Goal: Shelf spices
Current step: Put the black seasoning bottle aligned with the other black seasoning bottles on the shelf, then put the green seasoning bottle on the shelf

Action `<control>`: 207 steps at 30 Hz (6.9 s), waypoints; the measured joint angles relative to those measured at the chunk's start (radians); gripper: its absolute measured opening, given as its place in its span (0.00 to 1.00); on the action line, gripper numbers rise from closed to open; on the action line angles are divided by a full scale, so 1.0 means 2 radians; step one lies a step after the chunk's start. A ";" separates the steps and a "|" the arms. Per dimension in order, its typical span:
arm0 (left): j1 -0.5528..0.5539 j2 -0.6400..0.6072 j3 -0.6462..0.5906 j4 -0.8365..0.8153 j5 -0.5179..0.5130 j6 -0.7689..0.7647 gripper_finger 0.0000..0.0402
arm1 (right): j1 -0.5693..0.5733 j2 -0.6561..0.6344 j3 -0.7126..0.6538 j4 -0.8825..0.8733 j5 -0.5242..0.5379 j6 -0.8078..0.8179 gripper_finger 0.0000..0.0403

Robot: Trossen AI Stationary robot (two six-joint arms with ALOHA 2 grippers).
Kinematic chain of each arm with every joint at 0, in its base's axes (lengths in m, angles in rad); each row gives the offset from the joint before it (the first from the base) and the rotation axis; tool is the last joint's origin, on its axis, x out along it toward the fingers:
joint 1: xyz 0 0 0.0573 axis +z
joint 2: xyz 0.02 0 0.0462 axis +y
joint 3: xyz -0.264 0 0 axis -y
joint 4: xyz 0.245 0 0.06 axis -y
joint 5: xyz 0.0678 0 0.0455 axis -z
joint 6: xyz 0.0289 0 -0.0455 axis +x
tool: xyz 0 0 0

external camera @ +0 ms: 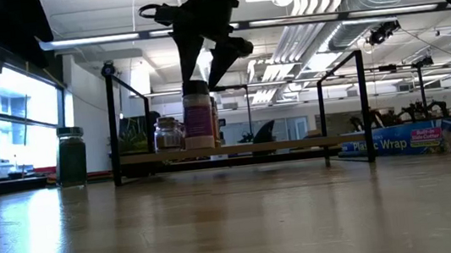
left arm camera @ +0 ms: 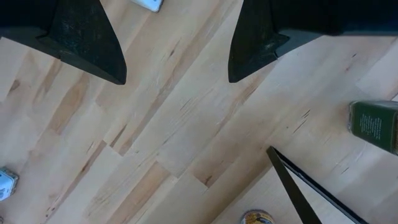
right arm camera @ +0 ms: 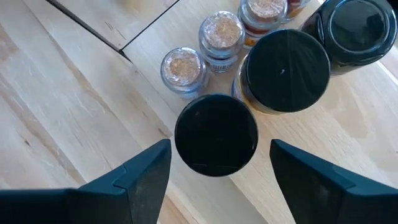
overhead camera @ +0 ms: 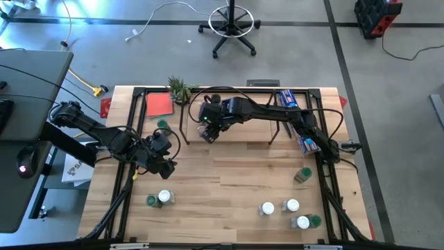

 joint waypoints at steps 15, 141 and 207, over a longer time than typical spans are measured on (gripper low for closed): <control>0.000 0.000 0.000 0.000 0.003 -0.004 0.68 | 0.000 -0.002 0.000 -0.008 0.017 0.005 0.67; 0.407 0.418 0.513 0.120 0.260 0.472 0.46 | -0.010 -0.487 -0.064 -0.182 0.030 -0.178 0.66; 0.458 0.556 0.548 0.060 0.177 0.791 0.59 | -0.010 -0.479 -0.065 -0.182 0.062 -0.184 0.66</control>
